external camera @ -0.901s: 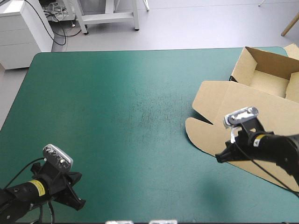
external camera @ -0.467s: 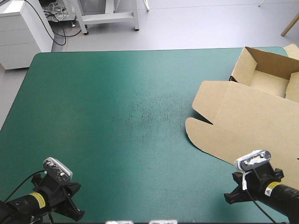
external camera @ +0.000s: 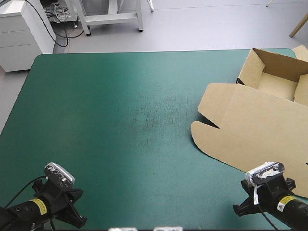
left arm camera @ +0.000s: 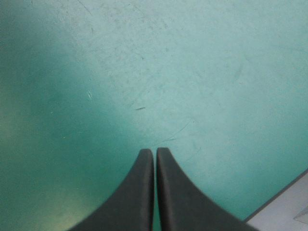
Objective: Fold the box
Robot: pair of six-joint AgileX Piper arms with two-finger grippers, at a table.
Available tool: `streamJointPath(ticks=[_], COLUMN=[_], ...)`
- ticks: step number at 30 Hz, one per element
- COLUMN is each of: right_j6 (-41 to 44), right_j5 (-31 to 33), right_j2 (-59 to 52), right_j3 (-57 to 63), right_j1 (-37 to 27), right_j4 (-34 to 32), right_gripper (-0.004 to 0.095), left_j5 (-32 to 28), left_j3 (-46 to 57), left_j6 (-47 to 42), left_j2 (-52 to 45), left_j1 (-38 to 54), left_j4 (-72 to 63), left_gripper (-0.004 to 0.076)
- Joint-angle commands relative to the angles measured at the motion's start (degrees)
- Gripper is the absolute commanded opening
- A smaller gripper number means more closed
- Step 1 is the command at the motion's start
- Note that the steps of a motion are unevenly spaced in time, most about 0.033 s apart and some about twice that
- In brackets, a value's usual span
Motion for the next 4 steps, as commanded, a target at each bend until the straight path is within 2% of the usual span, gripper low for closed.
streamJointPath(ticks=[1, 4], right_j6=[-0.33, -0.33], right_j5=[-3.22, -2.98], right_j2=[0.45, 0.45], right_j3=[-1.60, -1.60], right_j1=[0.16, 0.16], right_j4=[0.61, 0.61], right_gripper=[-0.0020, -0.0020], left_j5=[-1.96, -1.97], left_j3=[-1.35, -1.35], left_j6=[-0.45, -0.62], left_j2=[0.24, 0.24], left_j1=[0.11, 0.11], left_j4=[-0.77, -0.77], left_gripper=[-0.0008, -0.0008])
